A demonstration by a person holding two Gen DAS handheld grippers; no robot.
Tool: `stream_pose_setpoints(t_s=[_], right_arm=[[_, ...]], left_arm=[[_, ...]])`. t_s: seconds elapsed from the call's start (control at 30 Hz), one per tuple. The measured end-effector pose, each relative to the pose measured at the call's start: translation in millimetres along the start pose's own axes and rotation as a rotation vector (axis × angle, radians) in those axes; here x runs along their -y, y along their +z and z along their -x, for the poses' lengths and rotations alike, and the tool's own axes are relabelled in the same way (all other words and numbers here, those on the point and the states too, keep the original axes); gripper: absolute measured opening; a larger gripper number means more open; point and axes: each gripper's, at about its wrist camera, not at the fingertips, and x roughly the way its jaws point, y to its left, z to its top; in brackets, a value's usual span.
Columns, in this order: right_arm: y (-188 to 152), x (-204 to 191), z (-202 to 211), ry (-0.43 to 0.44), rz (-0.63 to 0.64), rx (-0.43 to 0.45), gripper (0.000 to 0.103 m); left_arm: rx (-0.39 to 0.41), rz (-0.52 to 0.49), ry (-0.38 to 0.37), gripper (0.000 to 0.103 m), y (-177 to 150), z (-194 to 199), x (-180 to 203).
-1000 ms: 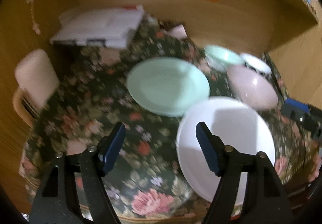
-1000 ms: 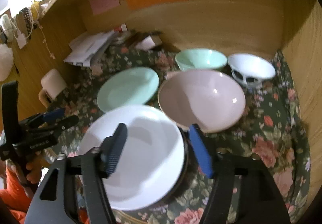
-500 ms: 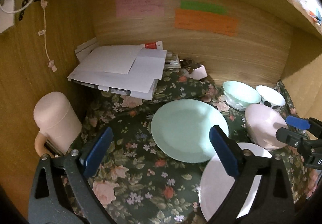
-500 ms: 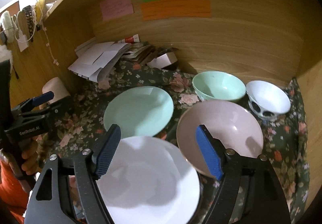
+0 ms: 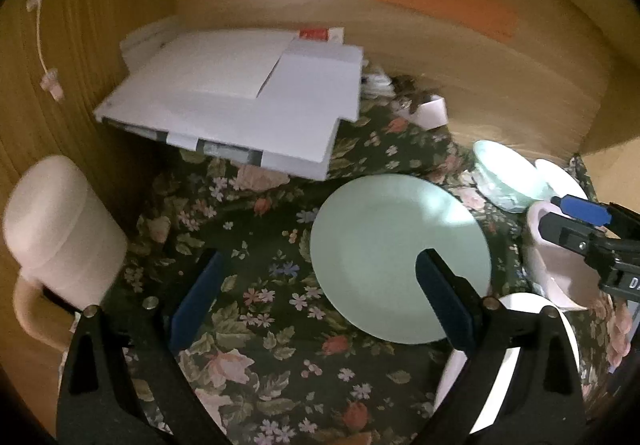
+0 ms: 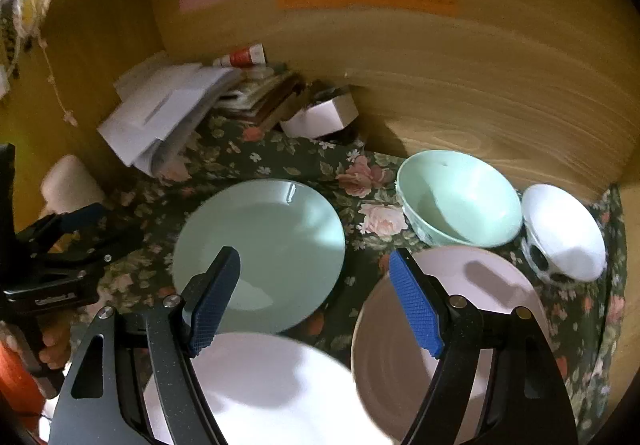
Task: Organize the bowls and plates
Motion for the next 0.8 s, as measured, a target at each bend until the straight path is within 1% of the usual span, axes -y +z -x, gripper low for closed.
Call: stream_pose_setpoints(t_s=[0.1, 0.27, 0.33, 0.37, 0.43, 0.5, 0.7, 0.8], right_arm=[[6, 0, -19, 0.001, 0.011, -0.042, 0.074], [13, 5, -45, 0.019, 0.015, -0.127, 0.073], [16, 7, -56, 0.032, 0.014, -0.172, 0.063], [17, 8, -59, 0.038, 0.017, -0.187, 0.061], [19, 9, -69, 0.043, 0.024, -0.228, 0.052], [22, 9, -78, 0.042, 0.028, -0.268, 0.049], [24, 8, -97, 0.043, 0.038, -0.331, 0.048], [24, 3, -108, 0.038, 0.051, -0.375, 0.047]], left_arm=[[-0.037, 0.009, 0.002, 0.091, -1, -14, -5], [-0.099, 0.031, 0.004, 0.091, -3, -35, -13], [-0.109, 0.031, 0.004, 0.091, -4, -39, -15], [-0.114, 0.032, 0.003, 0.091, -4, -41, -16], [-0.124, 0.036, -0.002, 0.091, -5, -44, -17], [-0.13, 0.04, -0.002, 0.091, -6, -47, -18], [-0.139, 0.021, -0.011, 0.091, -9, -55, -16], [-0.148, 0.018, -0.015, 0.091, -9, -59, -17]])
